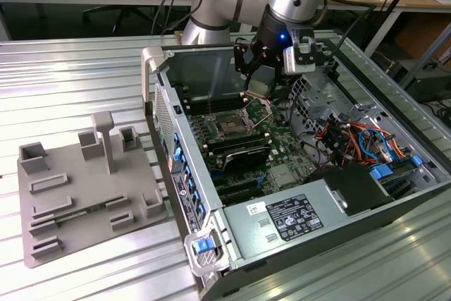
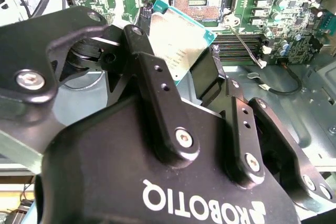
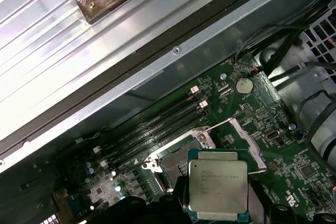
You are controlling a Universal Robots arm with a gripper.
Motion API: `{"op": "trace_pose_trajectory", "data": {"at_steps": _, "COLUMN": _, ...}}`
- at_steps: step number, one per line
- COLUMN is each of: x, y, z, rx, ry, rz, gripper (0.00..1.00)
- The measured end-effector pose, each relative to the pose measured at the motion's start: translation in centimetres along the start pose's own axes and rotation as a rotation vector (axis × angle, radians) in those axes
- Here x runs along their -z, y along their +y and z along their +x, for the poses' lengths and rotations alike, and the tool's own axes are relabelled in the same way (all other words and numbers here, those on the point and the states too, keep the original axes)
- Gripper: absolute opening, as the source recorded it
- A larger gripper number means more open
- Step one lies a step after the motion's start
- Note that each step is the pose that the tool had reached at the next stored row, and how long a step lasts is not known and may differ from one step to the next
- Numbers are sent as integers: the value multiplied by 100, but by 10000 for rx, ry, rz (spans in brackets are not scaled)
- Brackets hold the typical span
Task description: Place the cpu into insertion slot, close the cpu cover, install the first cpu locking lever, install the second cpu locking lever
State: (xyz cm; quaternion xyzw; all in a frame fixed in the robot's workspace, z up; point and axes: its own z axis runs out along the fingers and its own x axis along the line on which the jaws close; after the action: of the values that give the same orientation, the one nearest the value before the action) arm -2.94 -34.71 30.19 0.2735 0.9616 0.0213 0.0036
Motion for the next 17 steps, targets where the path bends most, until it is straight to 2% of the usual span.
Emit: {"op": "trace_pose_trajectory", "data": {"at_steps": 17, "x": 0, "y": 0, "z": -1, "rx": -284, "ry": -12, "rz": -1, "gripper": 55}}
